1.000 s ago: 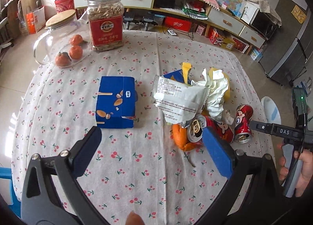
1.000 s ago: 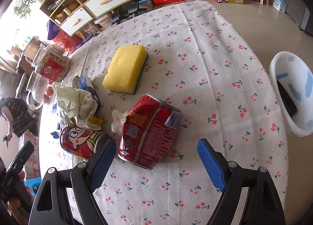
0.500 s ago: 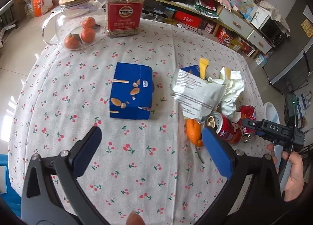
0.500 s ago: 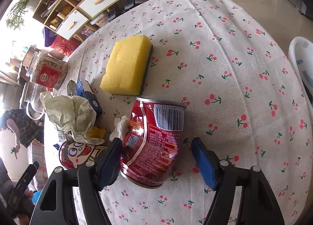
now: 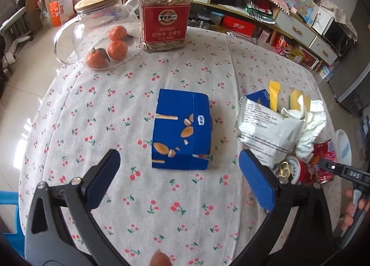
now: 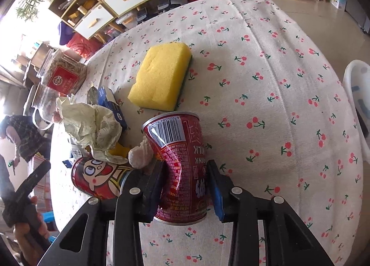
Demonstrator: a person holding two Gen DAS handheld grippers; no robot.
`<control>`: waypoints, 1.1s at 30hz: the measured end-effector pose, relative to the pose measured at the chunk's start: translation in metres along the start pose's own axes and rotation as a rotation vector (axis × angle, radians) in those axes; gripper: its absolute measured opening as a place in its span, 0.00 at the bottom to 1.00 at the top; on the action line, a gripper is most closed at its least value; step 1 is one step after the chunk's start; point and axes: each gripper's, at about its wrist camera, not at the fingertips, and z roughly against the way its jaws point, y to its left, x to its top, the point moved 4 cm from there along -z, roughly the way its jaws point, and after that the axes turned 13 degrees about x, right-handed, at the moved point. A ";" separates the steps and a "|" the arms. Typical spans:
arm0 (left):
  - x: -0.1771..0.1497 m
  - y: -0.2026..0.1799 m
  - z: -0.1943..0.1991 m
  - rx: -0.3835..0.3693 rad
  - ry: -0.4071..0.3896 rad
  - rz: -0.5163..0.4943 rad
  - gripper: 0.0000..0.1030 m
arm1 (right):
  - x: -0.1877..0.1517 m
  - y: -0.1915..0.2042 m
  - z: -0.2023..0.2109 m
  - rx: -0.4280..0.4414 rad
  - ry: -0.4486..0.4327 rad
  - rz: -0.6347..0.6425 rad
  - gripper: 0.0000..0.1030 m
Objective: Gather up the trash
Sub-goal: 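Grasp the crushed red can with the right gripper while the left gripper grasps the blue almond box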
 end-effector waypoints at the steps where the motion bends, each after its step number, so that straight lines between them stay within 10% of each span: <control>1: 0.001 -0.002 -0.005 0.010 -0.002 -0.012 0.99 | 0.000 -0.001 0.003 0.000 -0.006 0.001 0.37; 10: 0.006 -0.017 -0.040 0.064 0.023 -0.056 0.99 | 0.003 -0.015 0.027 0.010 -0.045 -0.018 0.37; 20: 0.003 -0.016 -0.044 0.049 0.041 -0.010 0.68 | 0.013 -0.053 0.078 0.021 -0.138 -0.089 0.37; 33: 0.005 -0.018 -0.007 -0.001 -0.024 0.035 0.66 | 0.036 -0.177 0.182 -0.119 -0.353 -0.274 0.37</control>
